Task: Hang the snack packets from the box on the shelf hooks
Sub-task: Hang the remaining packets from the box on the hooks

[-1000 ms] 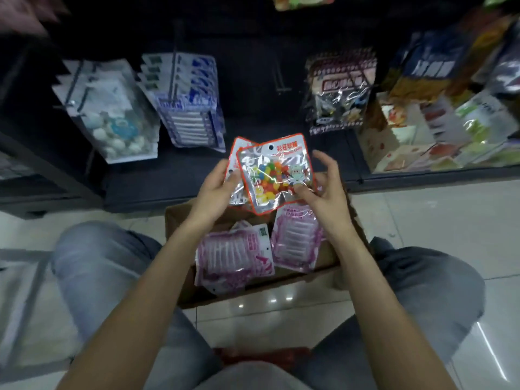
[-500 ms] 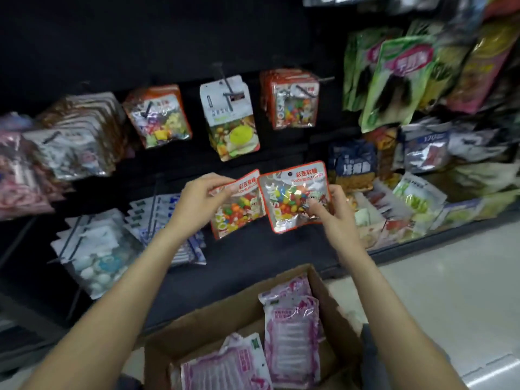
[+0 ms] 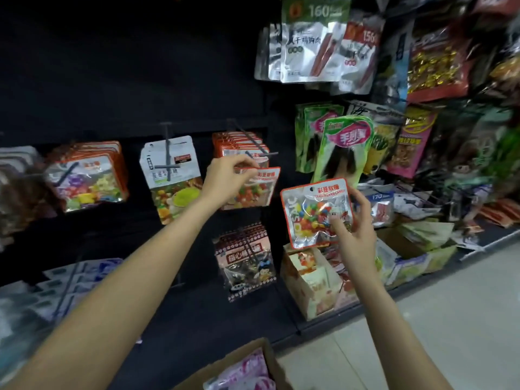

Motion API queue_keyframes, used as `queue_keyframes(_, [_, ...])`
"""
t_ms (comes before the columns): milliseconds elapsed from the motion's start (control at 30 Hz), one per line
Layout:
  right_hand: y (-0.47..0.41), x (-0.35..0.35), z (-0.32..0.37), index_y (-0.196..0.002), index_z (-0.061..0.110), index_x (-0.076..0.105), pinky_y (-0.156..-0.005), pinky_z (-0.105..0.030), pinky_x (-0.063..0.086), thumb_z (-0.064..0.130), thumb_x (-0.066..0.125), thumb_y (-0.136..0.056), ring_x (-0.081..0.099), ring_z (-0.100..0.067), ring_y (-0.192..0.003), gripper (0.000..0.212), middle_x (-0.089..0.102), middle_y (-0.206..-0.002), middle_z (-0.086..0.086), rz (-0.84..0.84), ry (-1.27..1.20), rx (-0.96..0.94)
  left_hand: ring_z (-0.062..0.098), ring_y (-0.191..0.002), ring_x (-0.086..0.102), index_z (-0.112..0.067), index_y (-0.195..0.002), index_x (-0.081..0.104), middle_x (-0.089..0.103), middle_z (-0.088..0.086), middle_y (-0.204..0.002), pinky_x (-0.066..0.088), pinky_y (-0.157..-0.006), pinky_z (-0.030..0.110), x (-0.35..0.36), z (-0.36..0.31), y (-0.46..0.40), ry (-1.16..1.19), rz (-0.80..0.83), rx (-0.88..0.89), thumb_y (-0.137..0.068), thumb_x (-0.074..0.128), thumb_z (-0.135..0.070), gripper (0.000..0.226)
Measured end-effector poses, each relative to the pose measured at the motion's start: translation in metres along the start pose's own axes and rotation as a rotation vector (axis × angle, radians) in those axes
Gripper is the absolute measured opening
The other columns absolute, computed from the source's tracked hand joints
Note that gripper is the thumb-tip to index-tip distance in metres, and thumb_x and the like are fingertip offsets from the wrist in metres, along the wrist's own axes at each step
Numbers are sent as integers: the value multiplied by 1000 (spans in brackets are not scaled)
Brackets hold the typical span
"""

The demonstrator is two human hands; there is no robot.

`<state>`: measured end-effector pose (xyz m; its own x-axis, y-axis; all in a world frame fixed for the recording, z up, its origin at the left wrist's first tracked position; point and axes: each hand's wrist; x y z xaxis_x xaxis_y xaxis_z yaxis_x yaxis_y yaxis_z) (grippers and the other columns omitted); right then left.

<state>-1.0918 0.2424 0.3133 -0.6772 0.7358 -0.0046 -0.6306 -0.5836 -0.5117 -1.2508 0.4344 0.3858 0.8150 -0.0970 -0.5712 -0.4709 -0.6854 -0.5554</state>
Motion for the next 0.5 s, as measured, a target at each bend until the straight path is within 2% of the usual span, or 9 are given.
queue_keyframes(33, [-4, -4, -3, -132, 31, 44, -82, -41, 56, 5, 57, -92, 59, -7, -111, 50, 53, -127, 13, -8, -11, 5, 6, -90, 60, -22, -90, 72, 67, -9, -95, 43, -77, 13, 4, 1, -8, 14, -10, -16, -83, 70, -22, 7])
queue_keyframes(100, [-9, -7, -7, -131, 34, 45, -80, -46, 57, 6, 57, -92, 60, -11, -111, 50, 53, -128, 11, 8, -15, 8, 1, -82, 56, -24, -87, 72, 64, -10, -92, 38, -68, 4, 10, 4, -20, 56, -2, -73, -82, 72, -23, 5])
queue_keyframes(167, [-12, -6, -12, -131, 36, 44, -81, -50, 56, 10, 58, -91, 59, -17, -114, 49, 53, -129, 11, 40, -7, 9, -5, -77, 54, -27, -84, 71, 63, -15, -87, 38, -66, 3, 15, 3, -25, 108, 22, -128, -81, 73, -25, 4])
queue_keyframes(267, [-15, 2, -15, -134, 30, 43, -75, -40, 59, 5, 57, -93, 64, -9, -104, 49, 58, -117, 26, 58, -61, 44, -6, -81, 56, -24, -86, 70, 64, -17, -86, 41, -67, 3, 21, 5, -26, 208, 19, -190, -81, 73, -20, 6])
queue_keyframes(333, [-18, 10, -16, -134, 30, 43, -75, -37, 58, 6, 57, -93, 63, -4, -102, 50, 57, -114, 30, 71, -69, 47, -2, -81, 57, -23, -84, 70, 64, -14, -86, 43, -65, 7, 24, 6, -26, 323, 31, -271, -82, 72, -18, 6])
queue_keyframes(400, [-22, 20, -16, -132, 35, 43, -78, -43, 58, 8, 58, -92, 62, -5, -105, 51, 56, -117, 29, 110, -71, 52, 4, -81, 61, -23, -79, 69, 66, -11, -84, 47, -65, 13, 25, 5, -28, 430, 58, -379, -81, 72, -15, 9])
queue_keyframes(500, [-30, 33, -19, -135, 34, 42, -85, -46, 56, 13, 60, -93, 60, -9, -112, 50, 55, -126, 22, 217, -52, 19, 13, -91, 65, -20, -80, 73, 71, -4, -88, 52, -76, 23, 21, 5, -40, 465, 113, -485, -76, 75, -14, 8])
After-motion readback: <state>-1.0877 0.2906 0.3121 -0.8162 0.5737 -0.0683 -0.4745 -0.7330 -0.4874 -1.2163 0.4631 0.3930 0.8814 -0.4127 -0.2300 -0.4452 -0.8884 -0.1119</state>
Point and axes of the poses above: each hand's wrist, its own y-axis away from the middle knuckle, its own x-axis out of the palm, z = x × y
